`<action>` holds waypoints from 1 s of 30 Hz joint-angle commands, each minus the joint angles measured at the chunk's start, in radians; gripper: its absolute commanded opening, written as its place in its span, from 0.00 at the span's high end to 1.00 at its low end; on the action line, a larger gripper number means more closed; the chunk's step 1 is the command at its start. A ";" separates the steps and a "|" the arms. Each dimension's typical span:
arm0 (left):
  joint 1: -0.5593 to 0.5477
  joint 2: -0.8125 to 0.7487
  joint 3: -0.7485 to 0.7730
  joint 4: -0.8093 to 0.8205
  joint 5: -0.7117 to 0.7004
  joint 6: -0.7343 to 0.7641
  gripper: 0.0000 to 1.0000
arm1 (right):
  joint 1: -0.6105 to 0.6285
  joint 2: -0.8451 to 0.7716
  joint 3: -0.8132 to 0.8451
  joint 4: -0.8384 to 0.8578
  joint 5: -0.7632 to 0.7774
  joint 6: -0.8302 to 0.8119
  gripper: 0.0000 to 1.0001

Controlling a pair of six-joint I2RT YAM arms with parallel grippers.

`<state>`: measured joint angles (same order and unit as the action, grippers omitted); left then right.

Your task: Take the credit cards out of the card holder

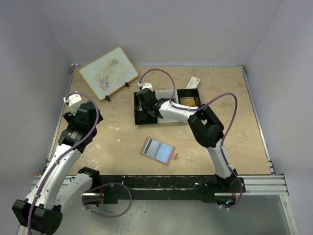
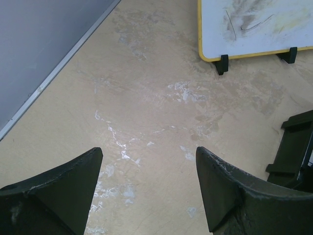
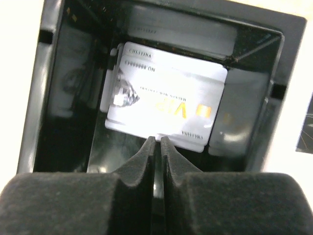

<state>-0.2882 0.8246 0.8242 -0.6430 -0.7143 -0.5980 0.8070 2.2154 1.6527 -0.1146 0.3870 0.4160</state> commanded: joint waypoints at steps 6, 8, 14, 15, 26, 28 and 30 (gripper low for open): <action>0.004 -0.004 -0.005 0.057 0.043 0.026 0.25 | 0.018 -0.434 -0.216 0.194 -0.050 -0.010 0.74; 0.004 -0.003 -0.006 0.057 0.056 0.027 0.25 | 0.019 -0.523 -0.295 0.216 -0.013 0.034 0.72; 0.005 0.004 -0.016 0.070 0.131 0.034 0.25 | 0.011 -0.810 -0.661 0.341 -0.100 0.281 0.42; 0.005 0.008 -0.019 0.073 0.159 0.037 0.25 | 0.010 -0.843 -0.738 0.363 -0.140 0.334 0.39; -0.001 0.128 -0.110 0.242 0.649 -0.053 0.26 | 0.060 -0.914 -1.151 0.676 -0.437 0.666 0.51; -0.033 0.137 -0.142 0.277 0.684 -0.097 0.27 | 0.086 -0.902 -1.158 0.656 -0.422 0.694 0.52; -0.084 0.138 -0.169 0.302 0.673 -0.116 0.28 | 0.100 -0.865 -1.144 0.631 -0.425 0.712 0.54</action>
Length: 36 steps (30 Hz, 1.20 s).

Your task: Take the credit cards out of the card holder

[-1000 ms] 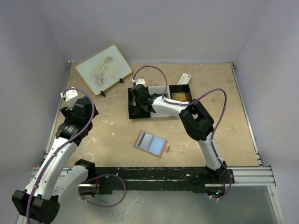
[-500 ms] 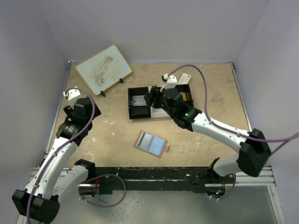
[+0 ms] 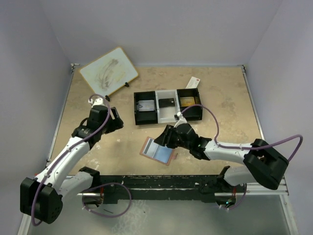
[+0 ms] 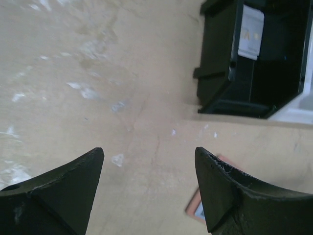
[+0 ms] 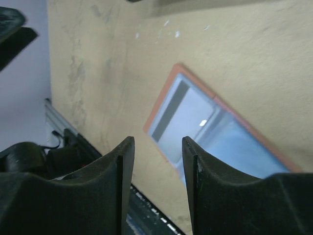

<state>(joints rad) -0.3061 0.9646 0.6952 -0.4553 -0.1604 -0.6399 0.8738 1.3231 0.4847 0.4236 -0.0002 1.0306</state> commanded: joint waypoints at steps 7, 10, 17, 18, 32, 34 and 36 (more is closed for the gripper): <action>-0.252 0.116 -0.059 0.151 0.091 -0.128 0.41 | 0.056 0.138 0.035 0.083 -0.022 0.178 0.64; -0.280 0.128 -0.069 0.171 0.088 -0.137 0.49 | 0.055 0.164 0.022 0.075 -0.026 0.195 0.67; -0.312 0.205 -0.066 0.223 0.169 -0.115 0.53 | 0.021 0.266 -0.040 0.193 -0.113 0.255 0.71; -0.323 0.213 -0.068 0.231 0.170 -0.114 0.53 | 0.020 0.273 -0.041 0.176 -0.113 0.261 0.72; -0.434 0.421 -0.068 0.314 0.228 -0.100 0.70 | 0.005 0.325 -0.096 0.126 -0.010 0.320 0.77; -0.455 0.447 -0.064 0.318 0.213 -0.100 0.74 | -0.003 0.374 -0.096 0.198 -0.055 0.312 0.77; -0.466 0.458 -0.068 0.319 0.189 -0.109 0.76 | -0.002 0.405 -0.099 0.237 -0.077 0.322 0.77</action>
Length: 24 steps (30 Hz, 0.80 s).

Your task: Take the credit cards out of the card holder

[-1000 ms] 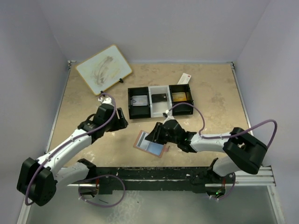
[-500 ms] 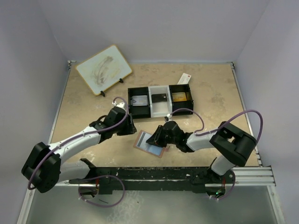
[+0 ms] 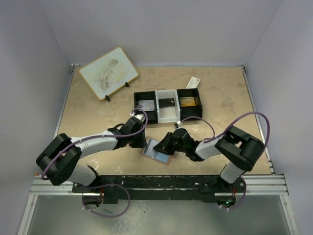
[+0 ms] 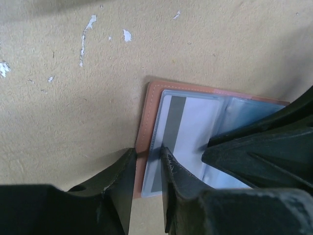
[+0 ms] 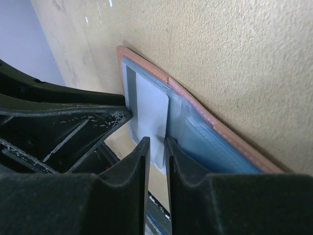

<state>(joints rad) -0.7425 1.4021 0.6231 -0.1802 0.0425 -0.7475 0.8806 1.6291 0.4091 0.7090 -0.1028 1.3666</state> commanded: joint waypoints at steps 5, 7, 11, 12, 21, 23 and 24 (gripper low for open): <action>-0.041 0.024 -0.011 0.058 0.004 -0.011 0.82 | -0.013 0.104 -0.066 0.026 0.025 0.032 0.77; -0.055 0.025 -0.010 0.063 0.013 -0.013 0.85 | -0.013 0.102 -0.084 0.073 0.021 0.047 0.77; -0.080 0.024 0.005 0.044 -0.004 -0.011 0.94 | -0.014 0.118 -0.104 0.171 -0.002 0.063 0.77; -0.084 0.025 0.007 0.042 -0.004 -0.012 0.95 | -0.014 0.120 -0.116 0.210 -0.003 0.068 0.80; -0.097 0.034 0.017 -0.014 -0.081 -0.016 1.00 | -0.021 0.147 -0.173 0.402 -0.029 0.083 1.00; -0.097 0.048 0.017 -0.042 -0.124 -0.021 1.00 | -0.026 0.110 -0.186 0.363 -0.015 0.084 1.00; -0.097 0.058 0.017 -0.052 -0.139 -0.025 1.00 | -0.030 0.089 -0.191 0.332 -0.007 0.085 1.00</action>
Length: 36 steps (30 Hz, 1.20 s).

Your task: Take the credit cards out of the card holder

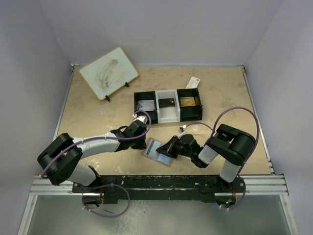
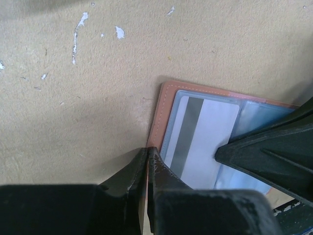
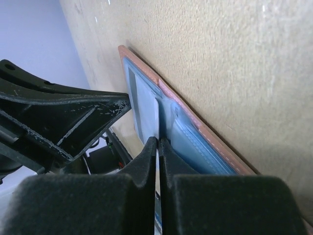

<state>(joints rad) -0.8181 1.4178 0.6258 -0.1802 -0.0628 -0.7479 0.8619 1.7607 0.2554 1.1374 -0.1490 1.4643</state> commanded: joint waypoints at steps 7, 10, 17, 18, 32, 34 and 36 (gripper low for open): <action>-0.021 0.073 0.004 -0.044 -0.075 -0.067 1.00 | -0.045 -0.113 -0.022 -0.231 -0.004 -0.090 1.00; -0.021 0.072 0.010 -0.065 -0.103 -0.071 1.00 | -0.047 -0.129 -0.042 -0.225 -0.003 -0.079 1.00; -0.021 0.050 0.008 -0.067 -0.111 -0.074 1.00 | -0.062 -0.178 -0.071 -0.241 0.019 -0.087 0.98; -0.021 0.049 0.007 -0.061 -0.107 -0.077 1.00 | -0.063 -0.174 -0.072 -0.233 0.014 -0.088 0.98; -0.021 -0.005 -0.007 -0.072 -0.120 -0.072 1.00 | -0.097 -0.134 -0.027 -0.223 -0.098 -0.196 0.95; -0.021 -0.014 -0.010 -0.068 -0.117 -0.071 1.00 | -0.097 -0.136 -0.014 -0.244 -0.103 -0.212 0.94; -0.021 -0.012 -0.011 -0.057 -0.092 -0.055 1.00 | -0.098 -0.140 -0.012 -0.243 -0.102 -0.204 0.90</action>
<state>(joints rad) -0.8391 1.4220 0.6361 -0.2077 -0.1448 -0.8268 0.7712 1.6348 0.2260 1.0000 -0.2398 1.3239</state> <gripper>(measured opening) 0.002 0.067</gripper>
